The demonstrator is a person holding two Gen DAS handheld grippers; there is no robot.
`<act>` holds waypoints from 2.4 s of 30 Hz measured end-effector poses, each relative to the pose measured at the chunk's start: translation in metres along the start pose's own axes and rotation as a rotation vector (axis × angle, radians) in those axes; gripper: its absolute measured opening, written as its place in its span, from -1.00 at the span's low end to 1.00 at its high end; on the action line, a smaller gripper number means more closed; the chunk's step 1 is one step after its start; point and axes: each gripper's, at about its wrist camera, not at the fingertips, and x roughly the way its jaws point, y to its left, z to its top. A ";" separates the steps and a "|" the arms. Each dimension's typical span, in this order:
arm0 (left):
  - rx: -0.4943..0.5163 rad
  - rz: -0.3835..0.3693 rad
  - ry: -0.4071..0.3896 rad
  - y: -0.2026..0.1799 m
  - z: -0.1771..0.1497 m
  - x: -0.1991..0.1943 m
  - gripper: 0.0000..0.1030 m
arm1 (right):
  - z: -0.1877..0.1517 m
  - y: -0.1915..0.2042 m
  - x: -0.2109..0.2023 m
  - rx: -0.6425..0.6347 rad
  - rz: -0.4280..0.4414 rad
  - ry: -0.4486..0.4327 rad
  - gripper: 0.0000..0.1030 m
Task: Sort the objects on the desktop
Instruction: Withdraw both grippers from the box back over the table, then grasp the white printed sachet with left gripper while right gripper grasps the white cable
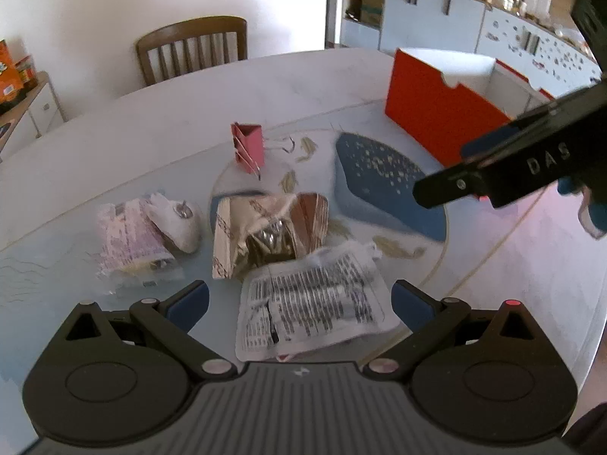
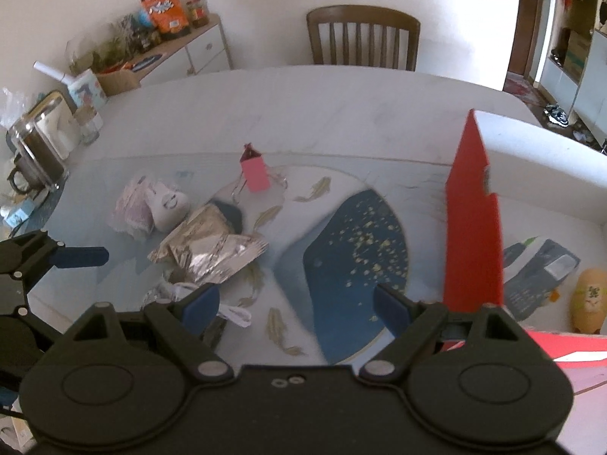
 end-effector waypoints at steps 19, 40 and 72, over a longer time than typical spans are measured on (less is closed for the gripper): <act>0.156 -0.033 0.039 -0.021 0.003 0.025 1.00 | -0.007 -0.003 0.012 0.018 -0.017 0.046 0.71; -0.027 -0.047 0.013 0.006 -0.001 0.018 0.51 | -0.008 0.002 0.018 0.013 0.001 0.058 0.71; -0.090 0.096 0.012 0.051 -0.019 0.011 0.41 | 0.004 0.061 0.079 -0.147 0.112 0.149 0.50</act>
